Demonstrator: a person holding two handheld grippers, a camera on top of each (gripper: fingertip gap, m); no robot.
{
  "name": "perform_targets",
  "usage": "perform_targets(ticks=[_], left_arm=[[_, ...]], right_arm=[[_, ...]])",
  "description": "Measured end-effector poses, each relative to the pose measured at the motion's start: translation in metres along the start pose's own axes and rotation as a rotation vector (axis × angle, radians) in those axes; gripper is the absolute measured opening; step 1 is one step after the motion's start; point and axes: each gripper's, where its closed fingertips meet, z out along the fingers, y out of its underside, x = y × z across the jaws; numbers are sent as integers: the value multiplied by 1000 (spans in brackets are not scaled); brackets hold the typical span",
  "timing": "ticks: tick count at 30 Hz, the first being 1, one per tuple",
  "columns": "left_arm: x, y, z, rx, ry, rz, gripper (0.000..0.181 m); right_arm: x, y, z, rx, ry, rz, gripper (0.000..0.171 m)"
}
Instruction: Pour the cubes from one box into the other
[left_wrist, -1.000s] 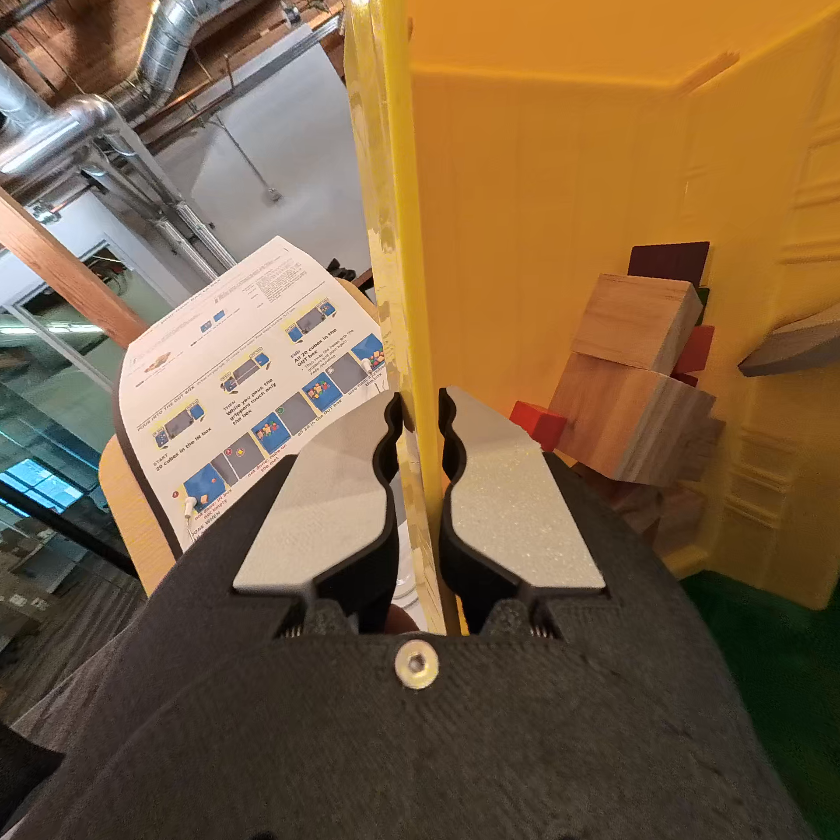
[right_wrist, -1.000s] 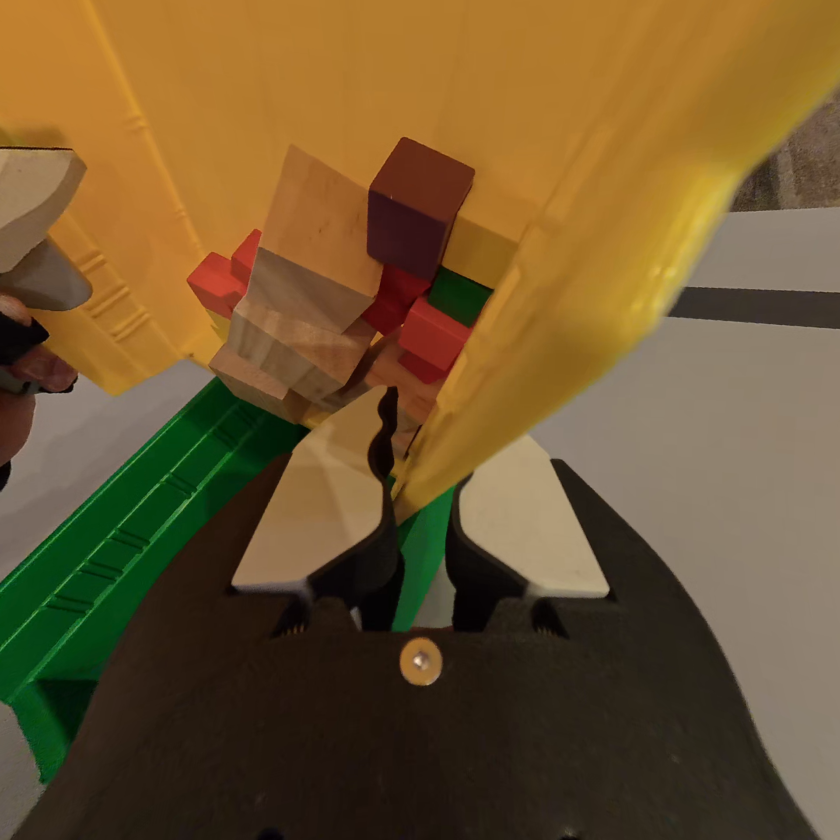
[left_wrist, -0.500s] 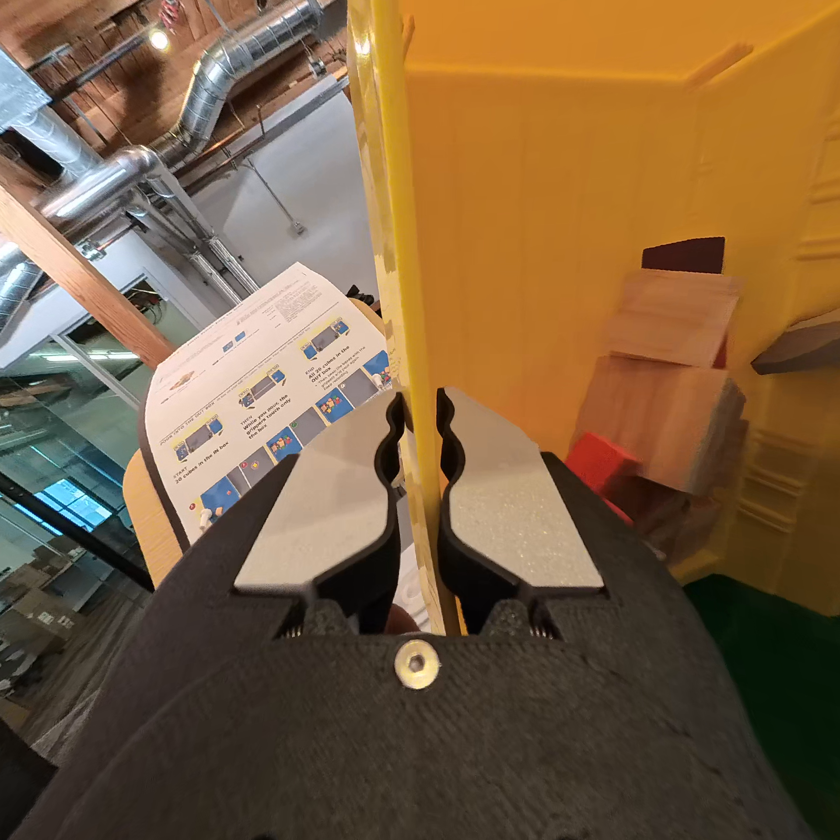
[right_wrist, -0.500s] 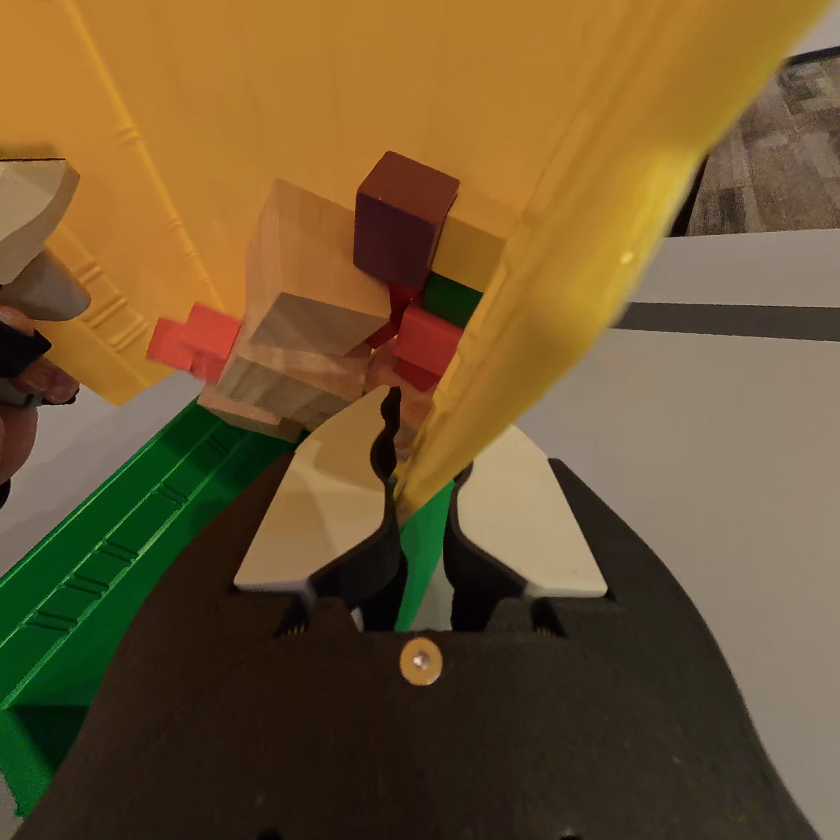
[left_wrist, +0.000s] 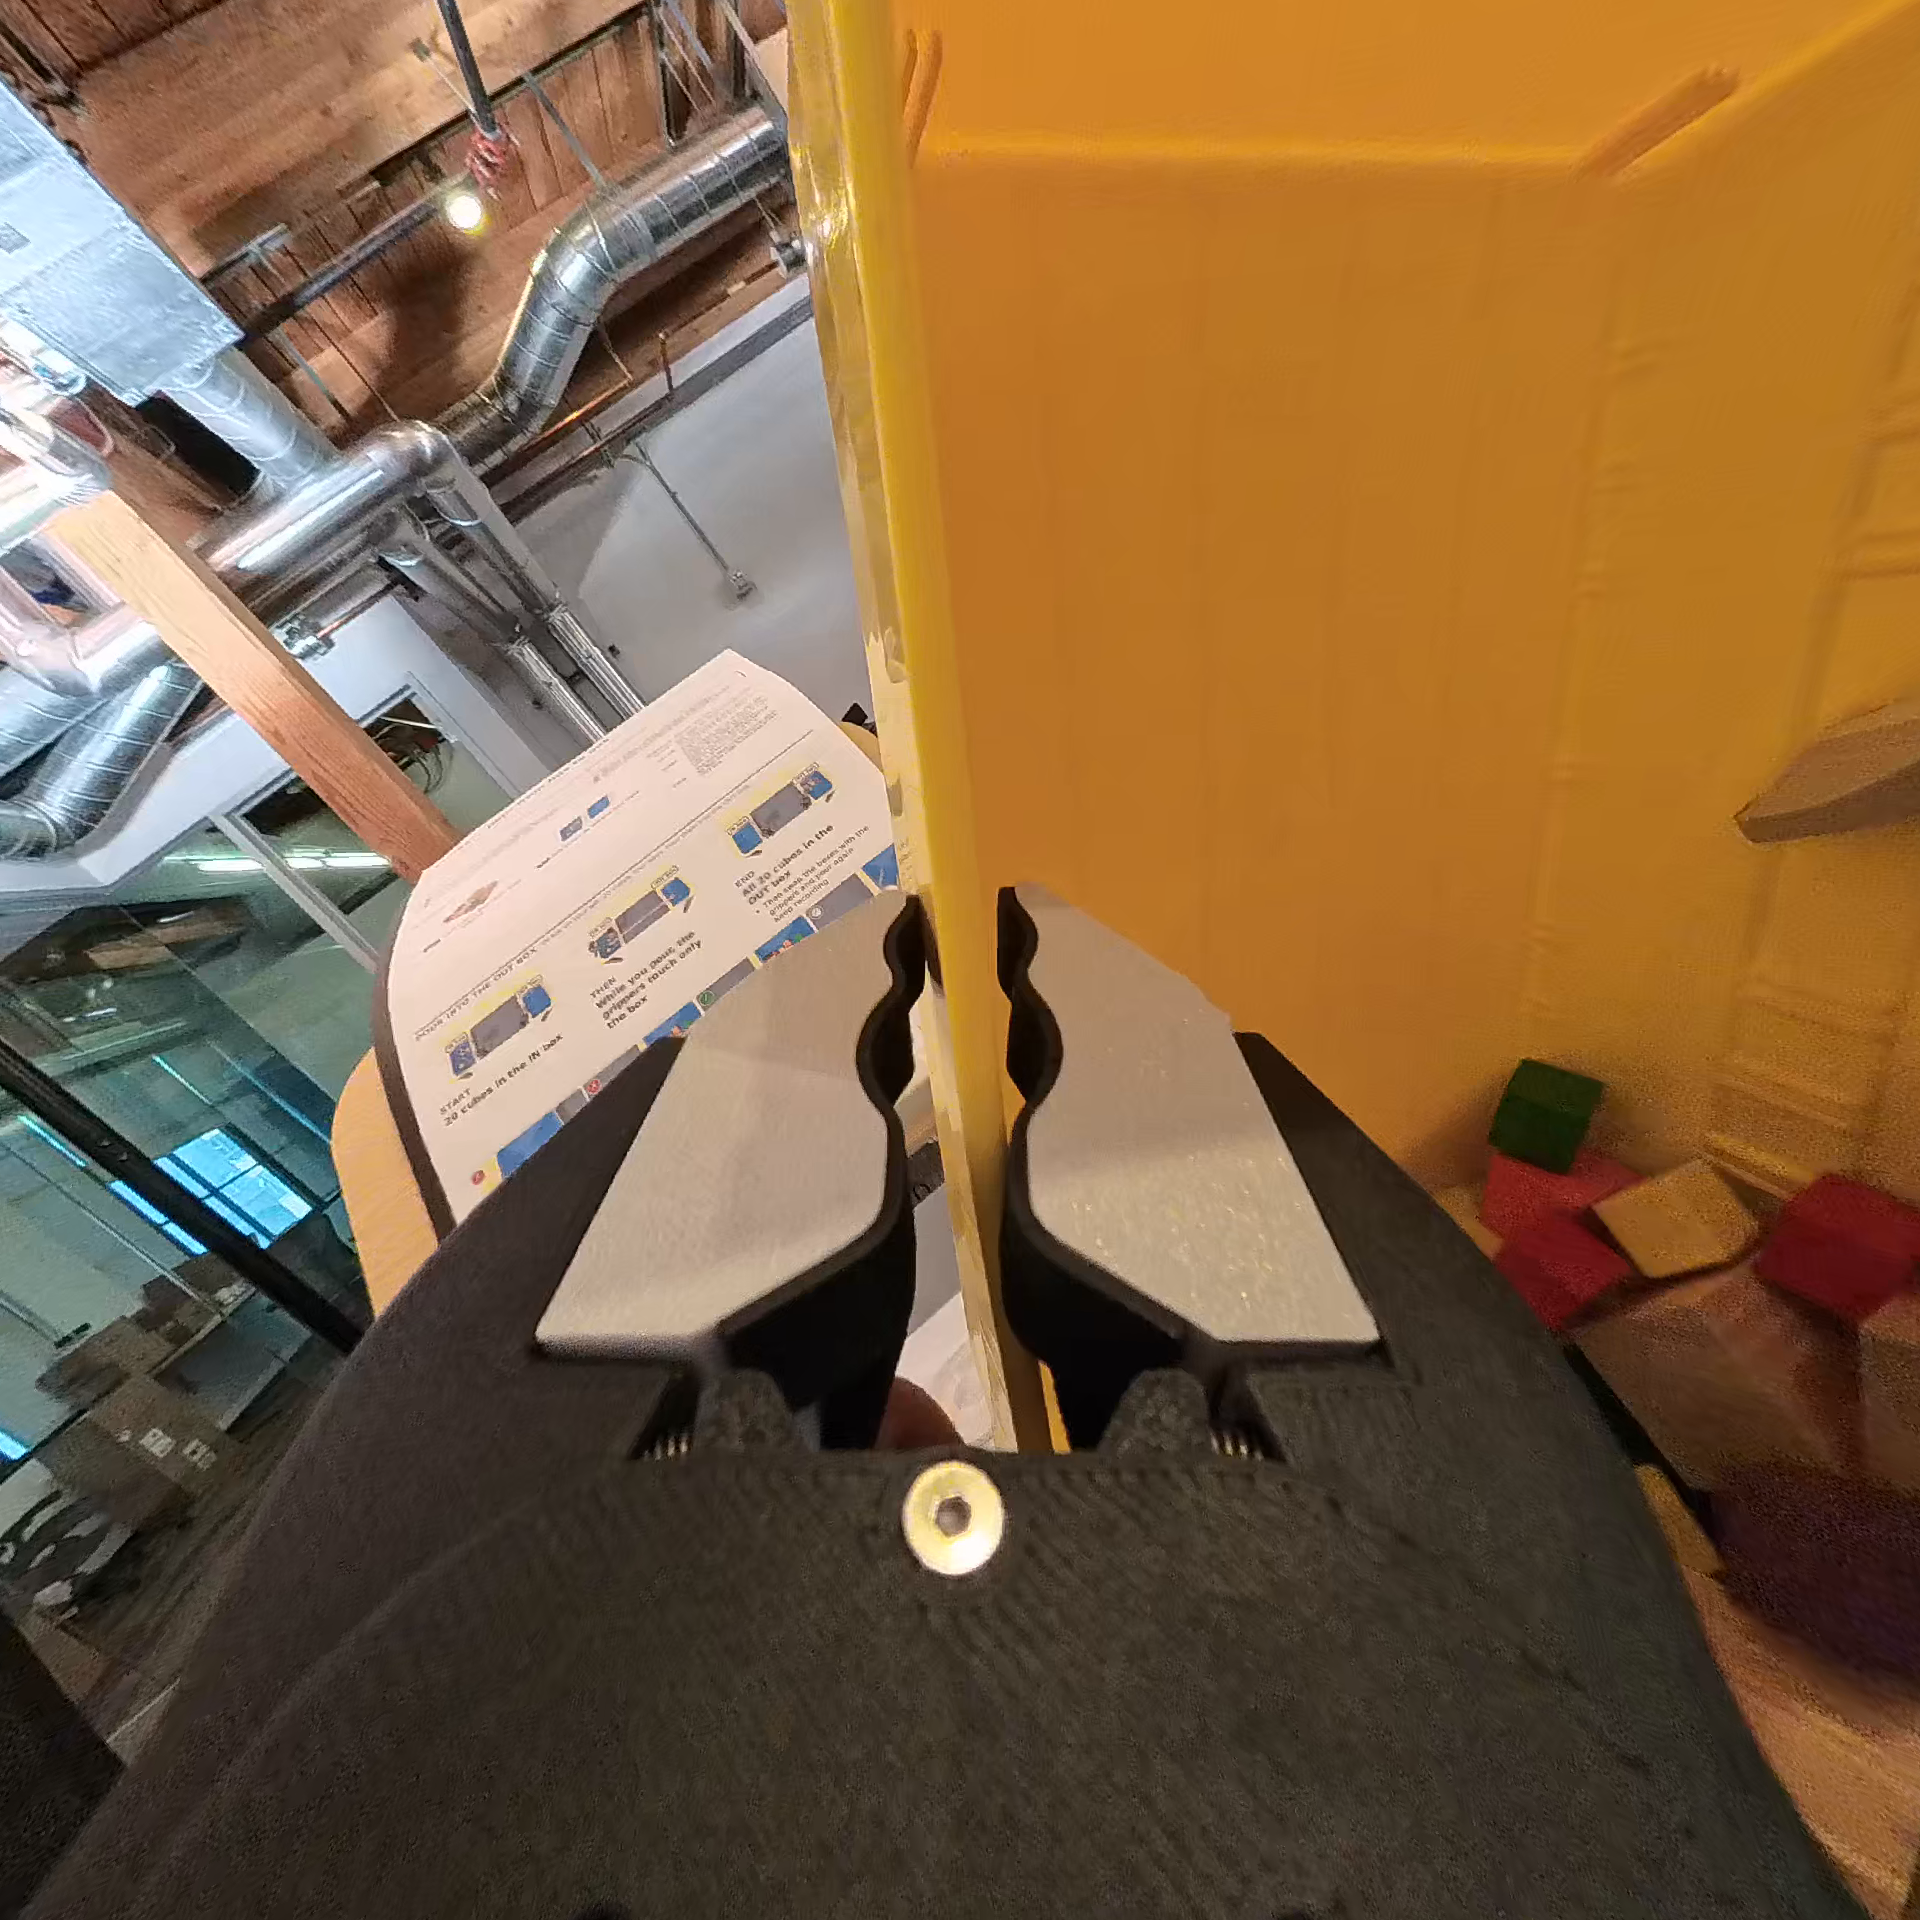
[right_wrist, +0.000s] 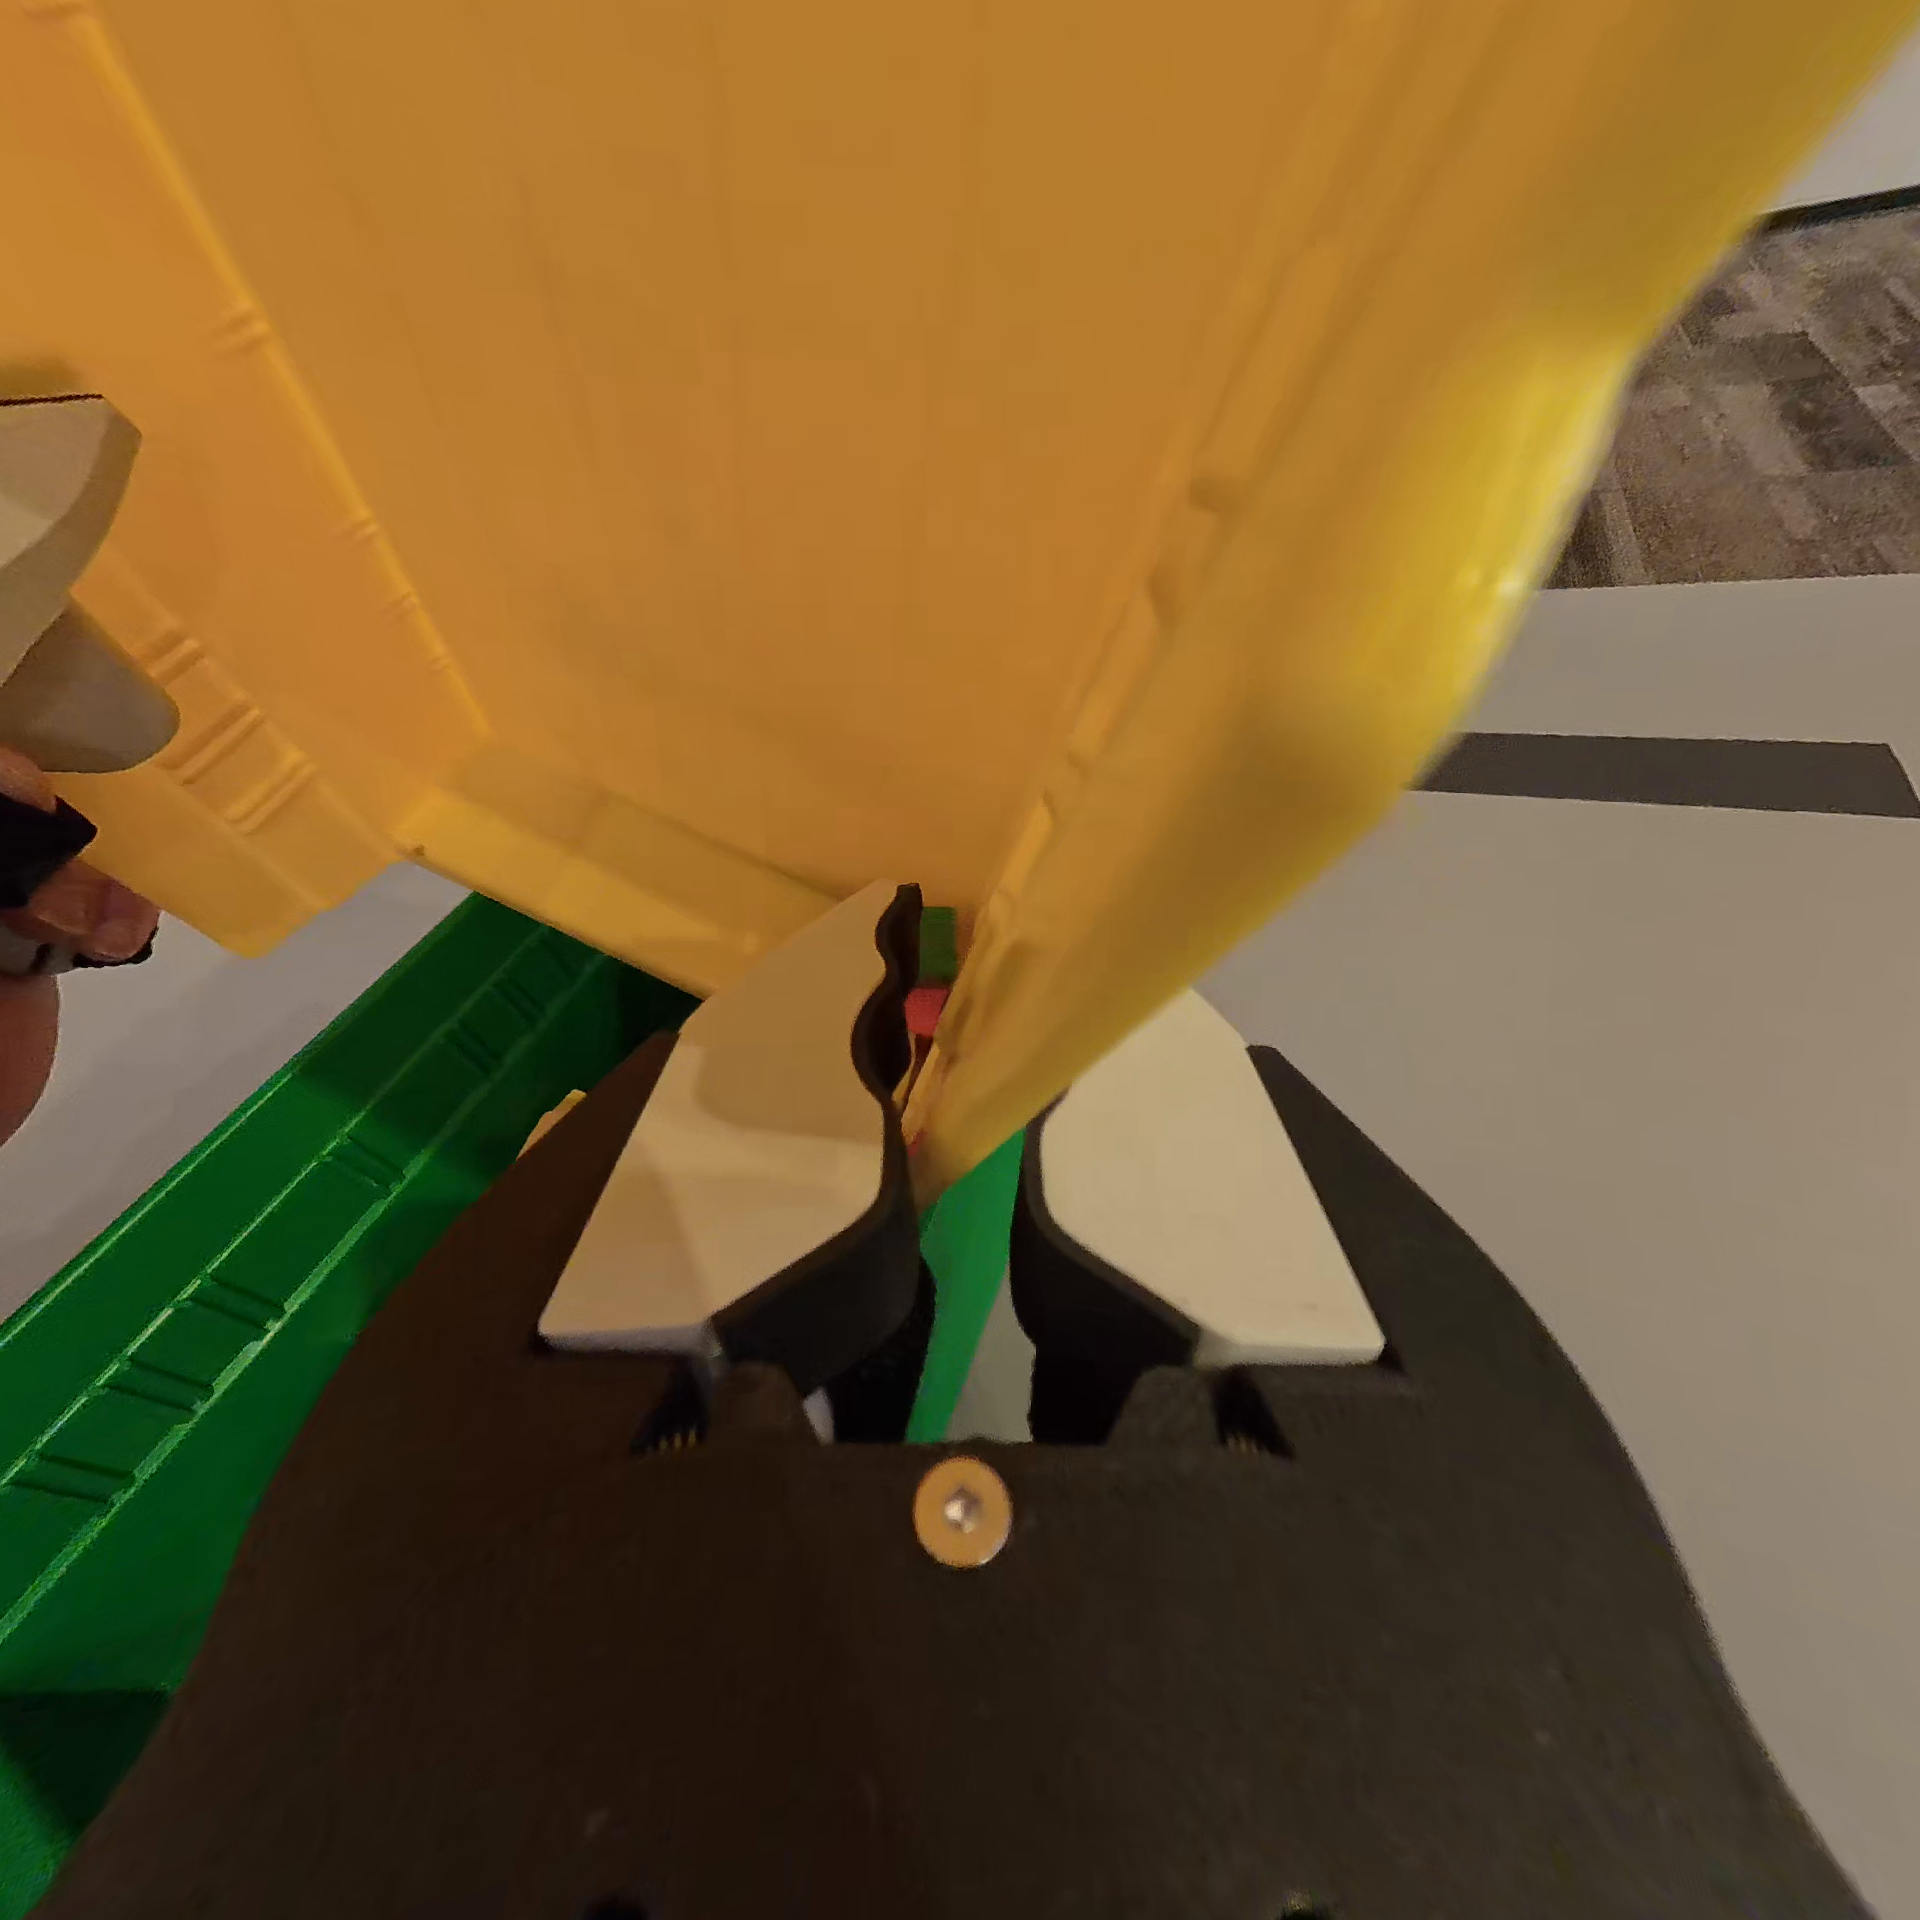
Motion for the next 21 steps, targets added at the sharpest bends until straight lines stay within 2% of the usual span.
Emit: perform_targets(ticks=[13,21], left_arm=[[-28,-44,-11,170,-82,13,13],[-66,-60,-23,157,-94,-41,13]], right_arm=[[-15,-53,-19,168,-9,-114,11],[-52,-89,-29,179,-32,-215,15]])
